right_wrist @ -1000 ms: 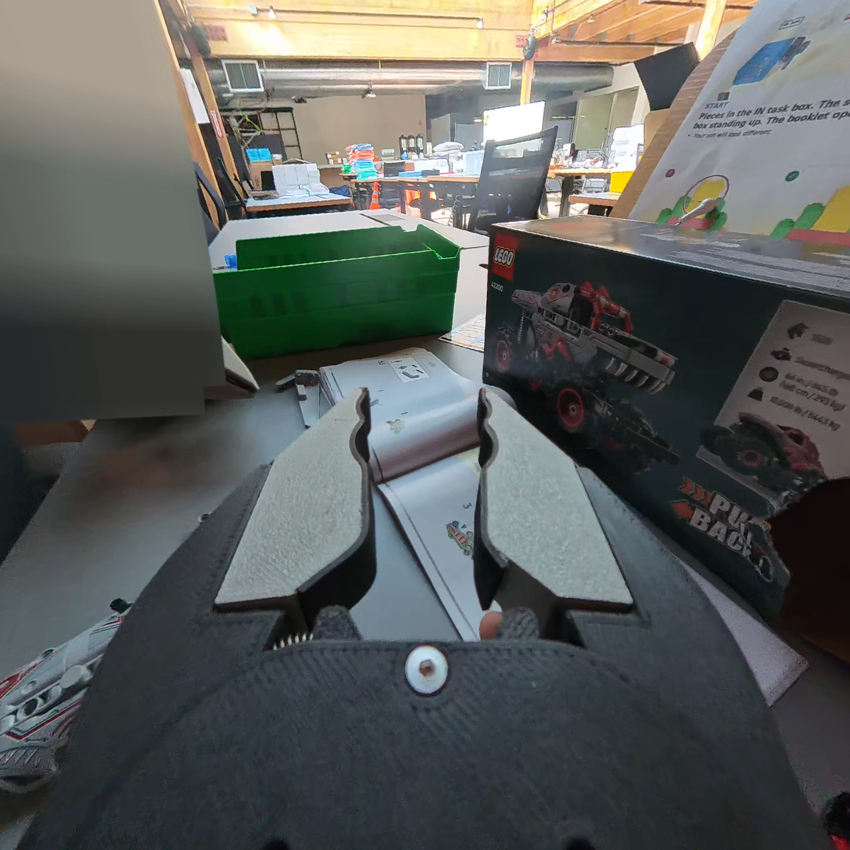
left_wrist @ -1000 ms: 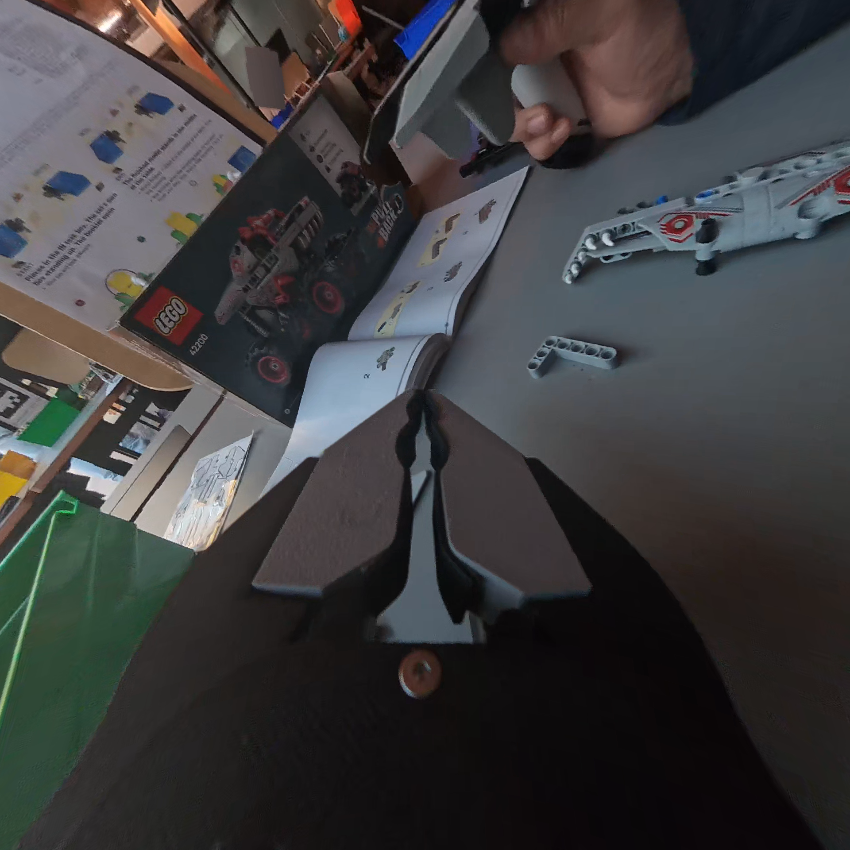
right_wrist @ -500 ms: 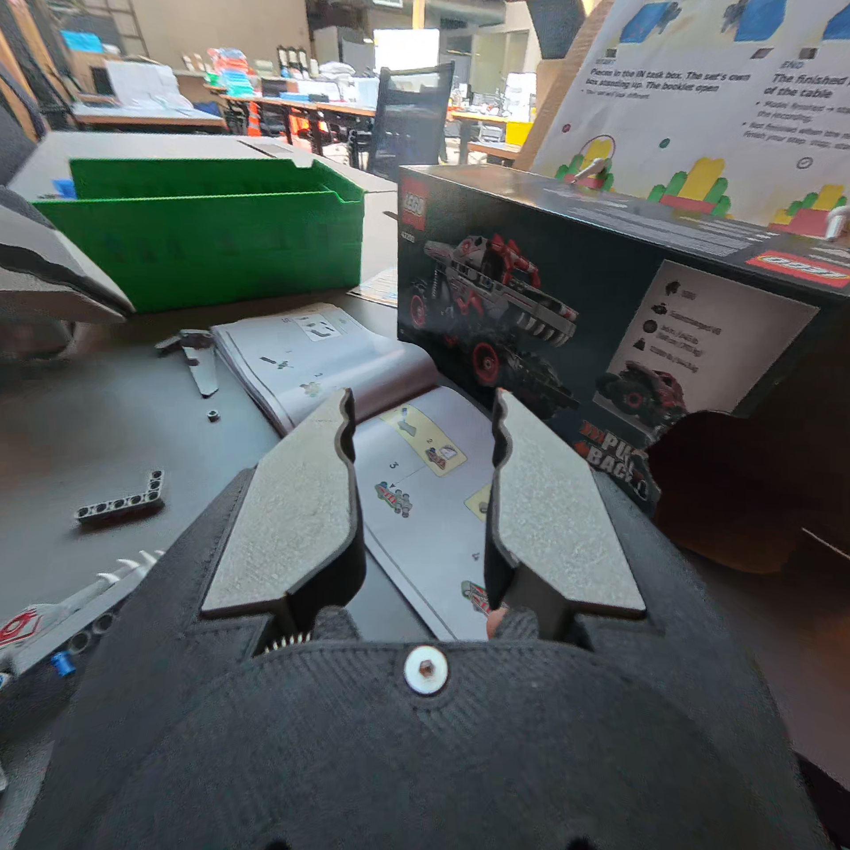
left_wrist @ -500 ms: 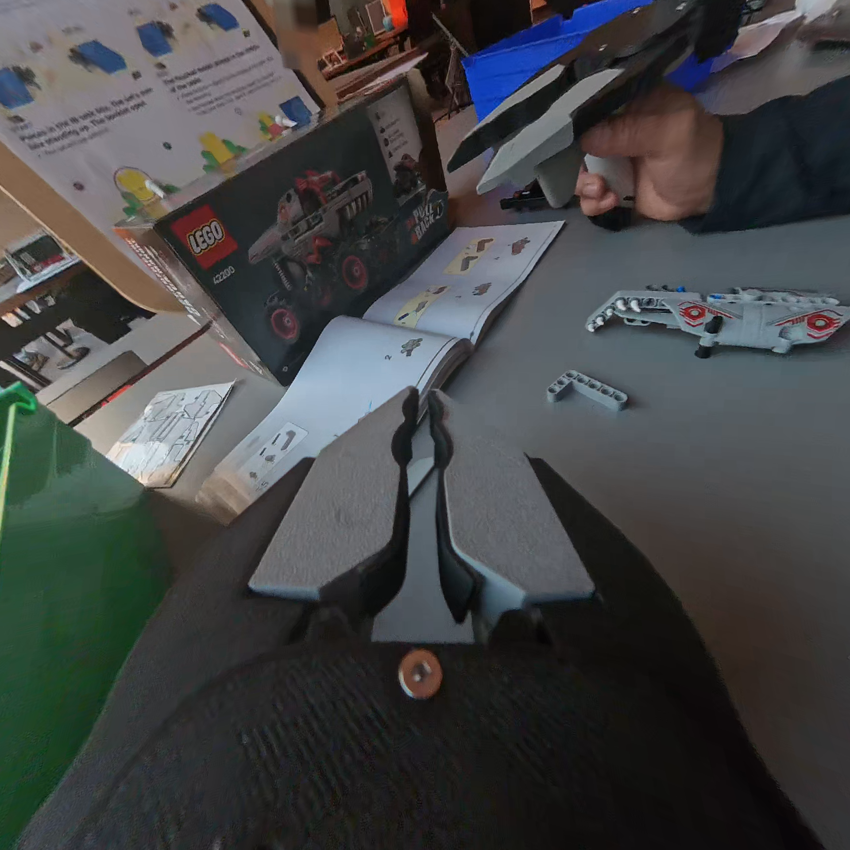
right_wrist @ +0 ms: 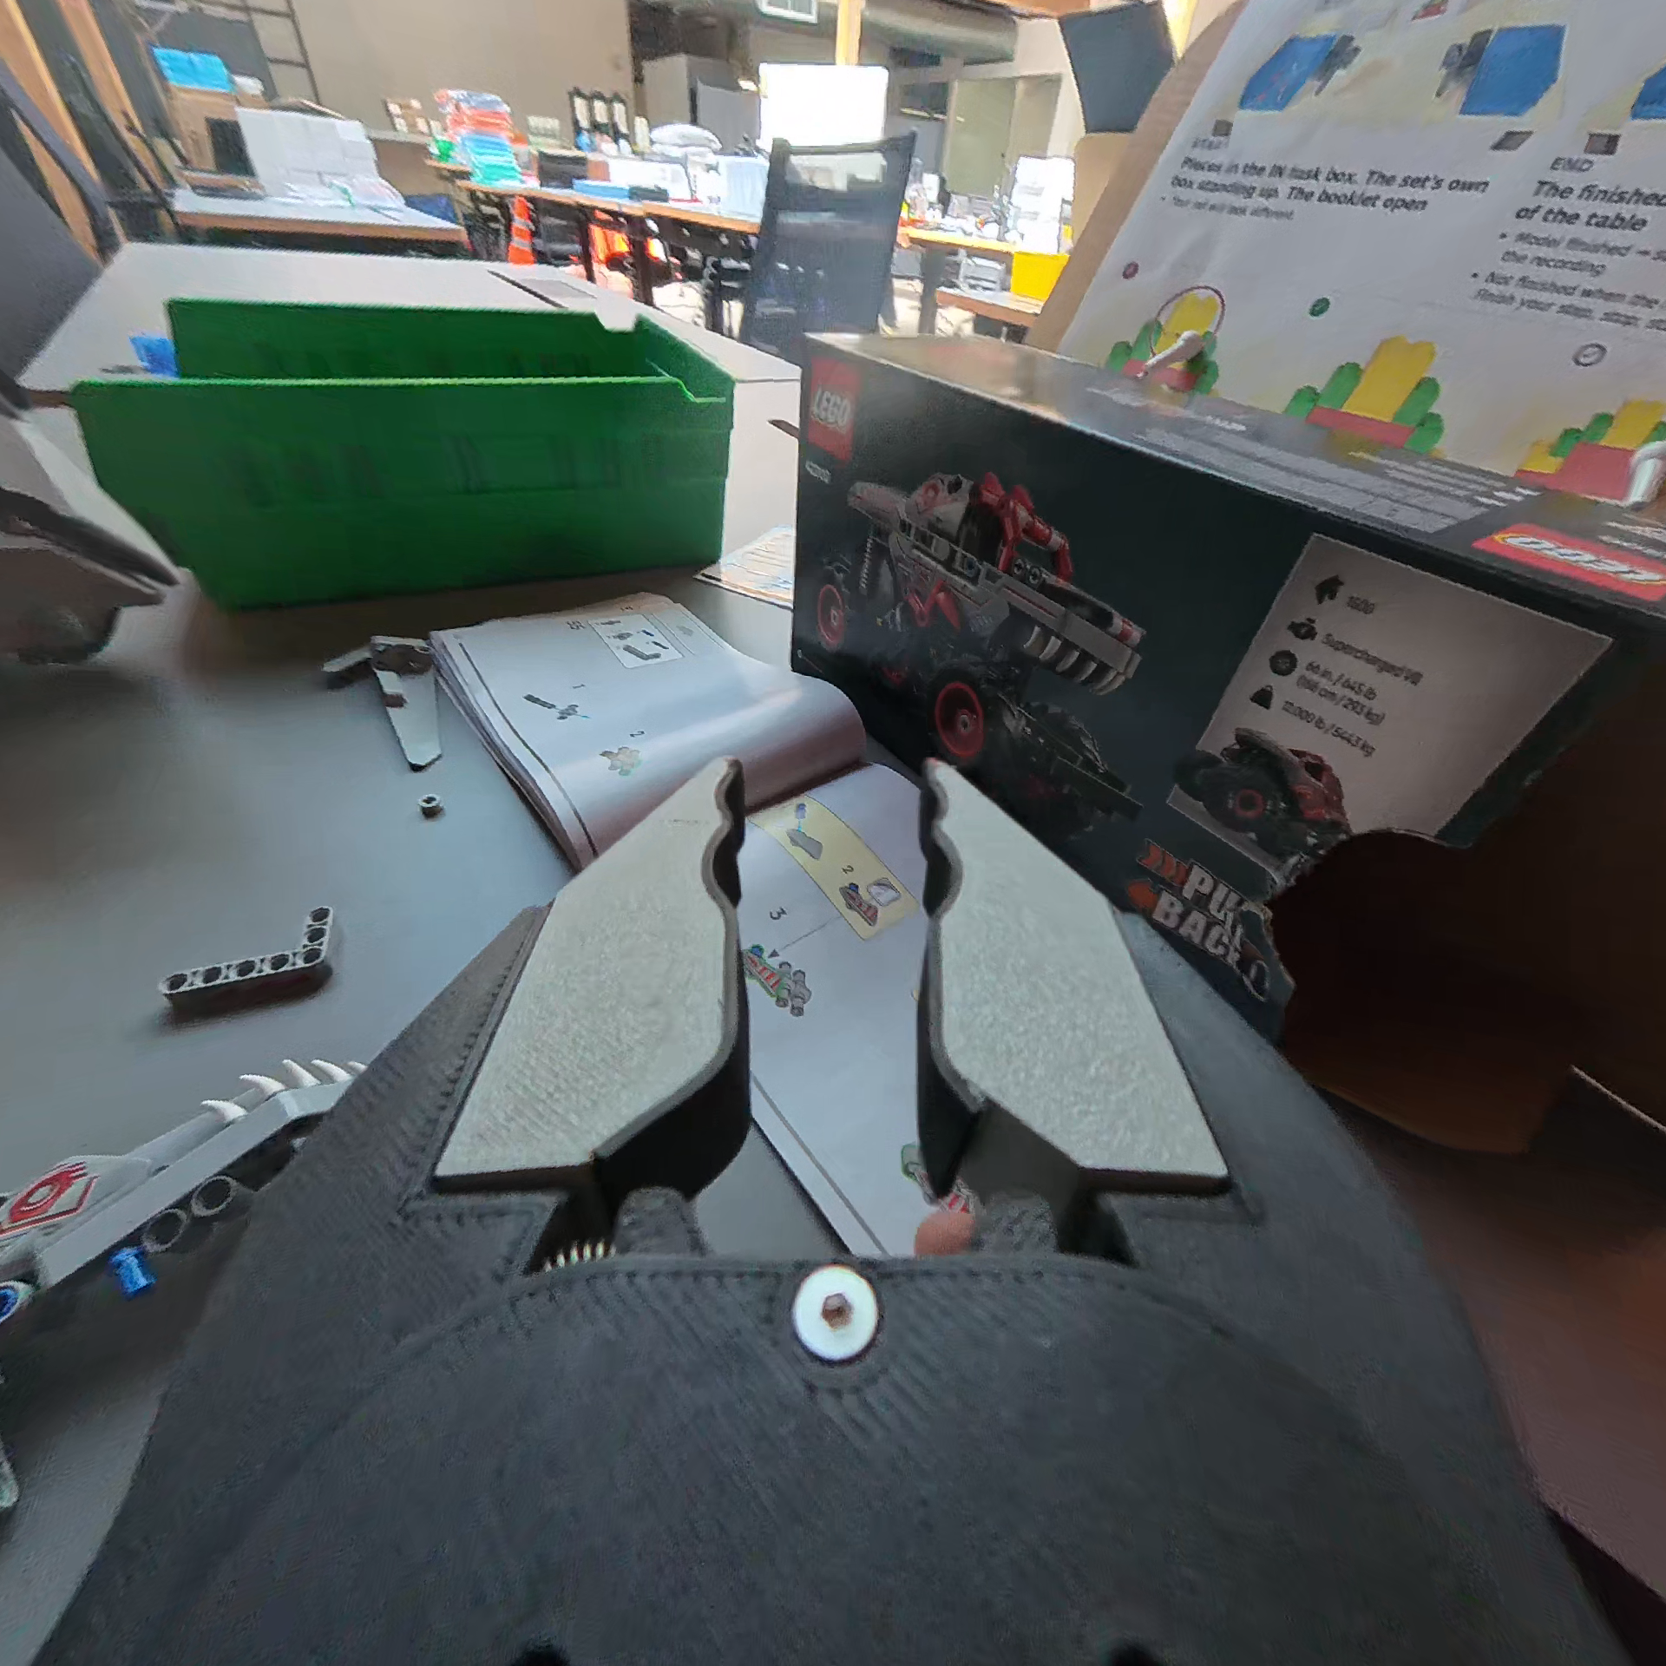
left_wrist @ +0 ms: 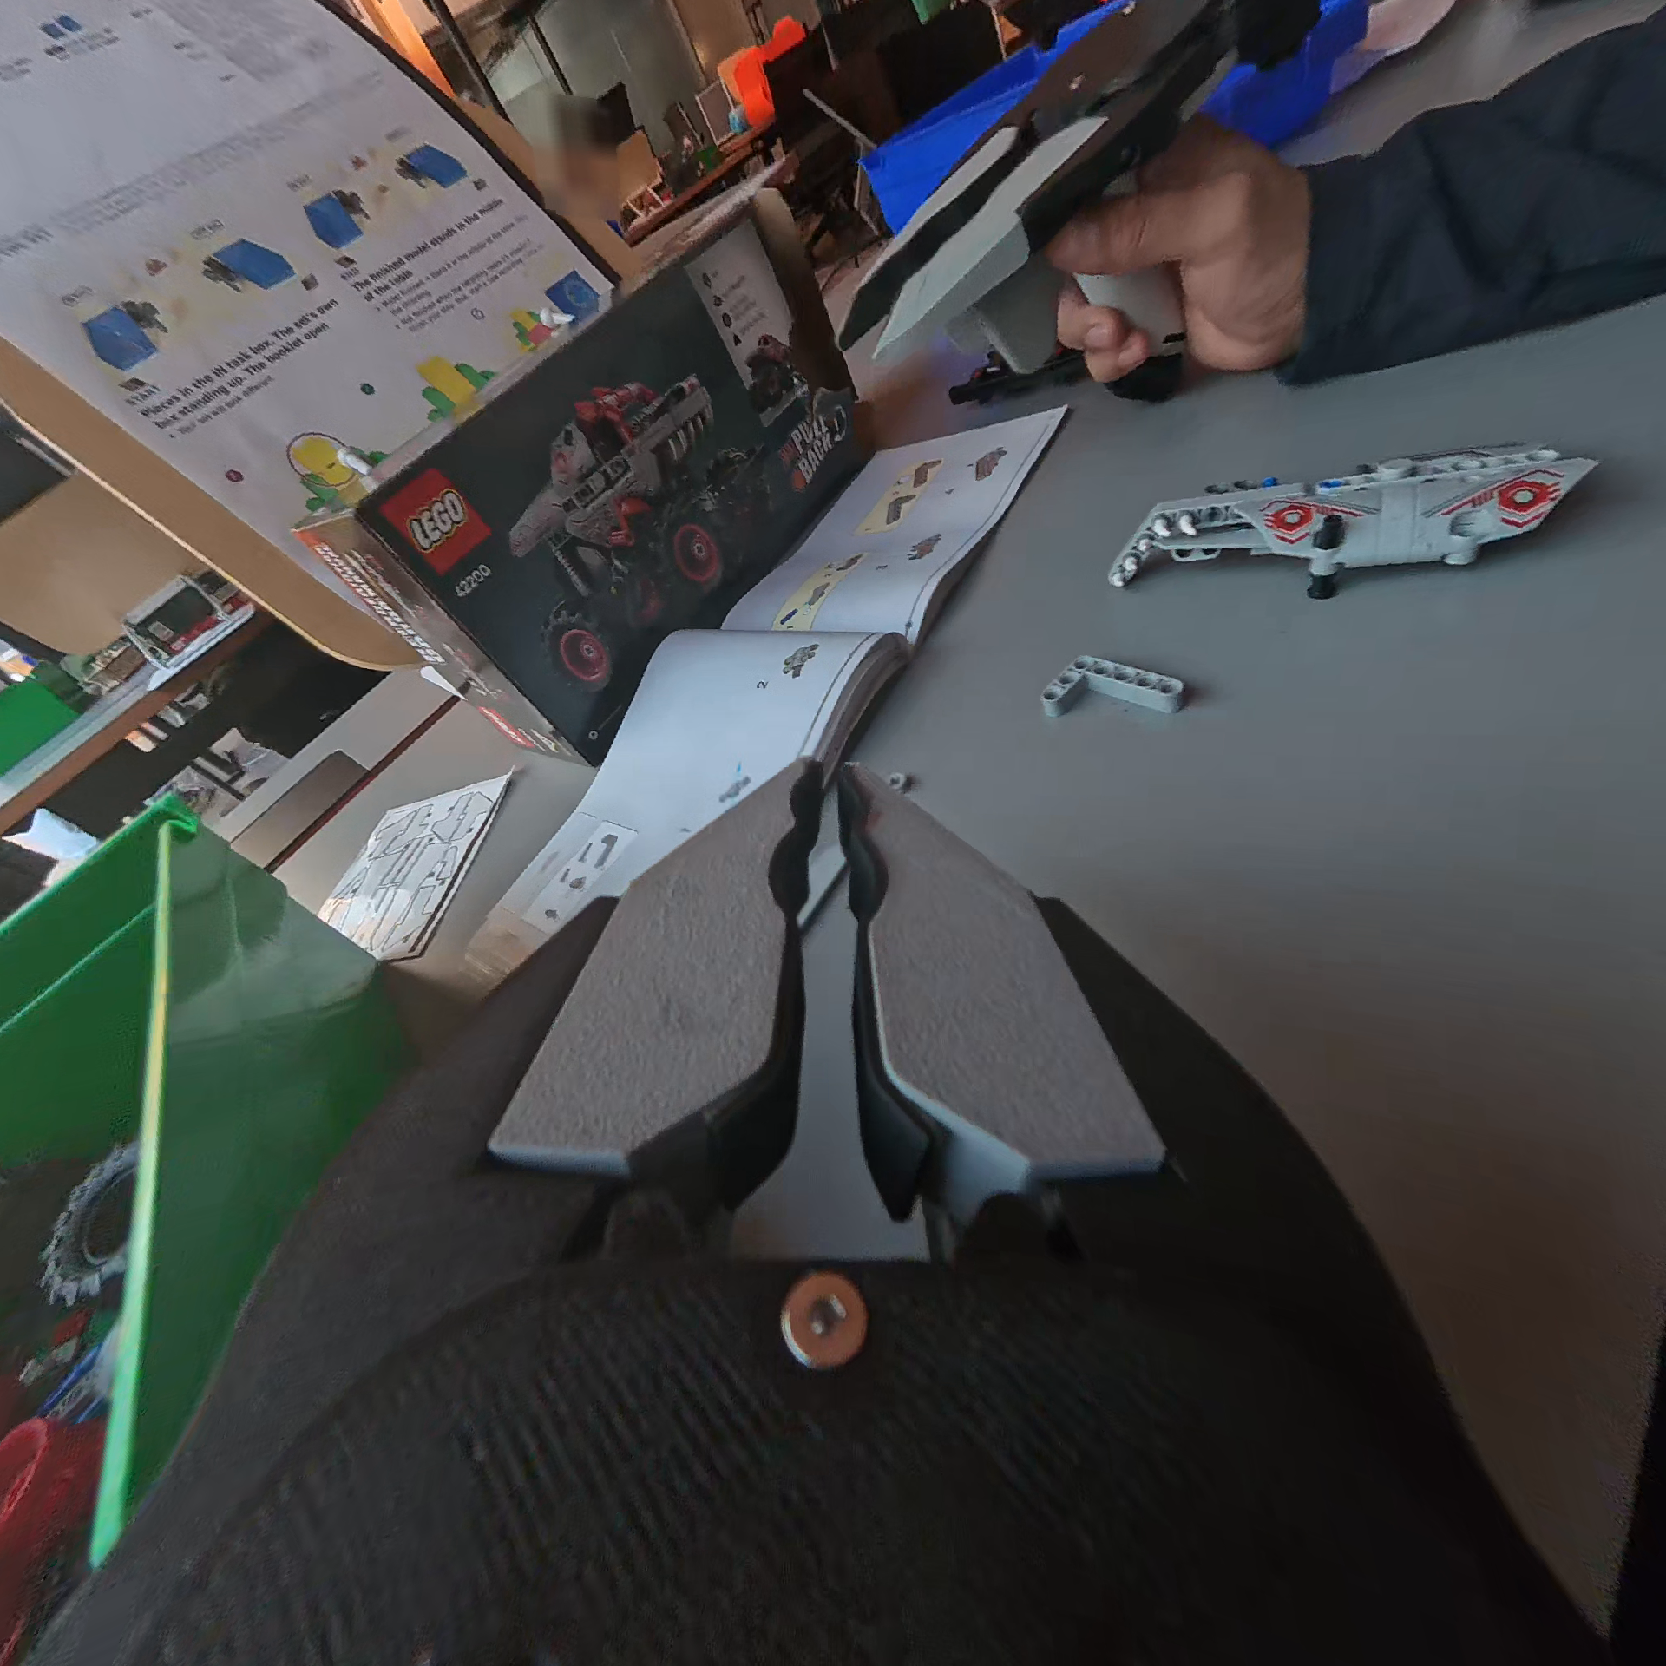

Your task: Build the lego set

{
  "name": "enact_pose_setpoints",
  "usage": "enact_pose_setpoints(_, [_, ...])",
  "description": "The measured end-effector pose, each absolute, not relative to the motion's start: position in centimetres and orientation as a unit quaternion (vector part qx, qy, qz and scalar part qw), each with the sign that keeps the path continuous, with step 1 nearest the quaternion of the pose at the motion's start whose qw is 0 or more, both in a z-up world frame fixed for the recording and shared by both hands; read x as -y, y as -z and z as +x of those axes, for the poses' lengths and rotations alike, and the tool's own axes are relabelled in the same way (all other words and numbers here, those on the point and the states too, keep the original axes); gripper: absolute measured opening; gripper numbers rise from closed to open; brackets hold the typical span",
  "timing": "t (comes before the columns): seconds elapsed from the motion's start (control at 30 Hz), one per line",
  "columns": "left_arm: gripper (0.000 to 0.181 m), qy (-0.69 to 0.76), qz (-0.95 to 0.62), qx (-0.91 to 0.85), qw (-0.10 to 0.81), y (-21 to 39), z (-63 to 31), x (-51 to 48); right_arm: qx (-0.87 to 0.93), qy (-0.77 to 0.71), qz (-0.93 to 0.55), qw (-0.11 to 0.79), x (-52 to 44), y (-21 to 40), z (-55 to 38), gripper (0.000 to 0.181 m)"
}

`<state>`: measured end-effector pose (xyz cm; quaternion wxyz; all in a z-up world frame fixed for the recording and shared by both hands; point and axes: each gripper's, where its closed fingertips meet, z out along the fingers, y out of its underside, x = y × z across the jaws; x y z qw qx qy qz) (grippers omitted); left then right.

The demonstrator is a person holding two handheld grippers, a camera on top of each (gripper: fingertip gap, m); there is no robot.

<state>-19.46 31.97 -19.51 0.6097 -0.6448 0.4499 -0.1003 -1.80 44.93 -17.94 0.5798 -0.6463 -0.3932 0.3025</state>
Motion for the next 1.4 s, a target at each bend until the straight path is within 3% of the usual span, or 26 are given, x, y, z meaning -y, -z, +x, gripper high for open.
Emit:
enact_pose_setpoints(0.07, [0.001, 0.107, -0.649, -0.433, 0.616, 19.1, -19.8, -32.4, 0.395, -0.337, -0.634, 0.573, -44.5, 17.6, -2.1, 0.026])
enact_pose_setpoints(0.2, [0.003, 0.13, -0.67, -0.422, 0.596, 19.6, -19.9, -33.0, 0.39, -0.381, -0.62, 0.564, -43.9, 16.8, -2.1, 0.033])
enact_pose_setpoints(0.5, [0.0, 0.123, -0.675, -0.421, 0.593, 19.9, -19.9, -34.4, 0.462, -0.386, -0.611, 0.513, -41.7, 18.7, -4.2, 0.028])
enact_pose_setpoints(0.97, [0.0, 0.109, -0.659, -0.441, 0.599, 19.9, -19.2, -33.5, 0.383, -0.404, -0.625, 0.547, -43.5, 17.0, -2.0, 0.026])
enact_pose_setpoints(1.33, [0.006, 0.071, -0.644, -0.434, 0.626, 19.0, -19.5, -33.5, 0.37, -0.328, -0.666, 0.558, -44.8, 18.0, -0.1, 0.023])
enact_pose_setpoints(1.4, [0.012, 0.083, -0.648, -0.429, 0.624, 18.9, -19.7, -33.2, 0.39, -0.288, -0.665, 0.568, -45.3, 18.3, 0.4, 0.015])
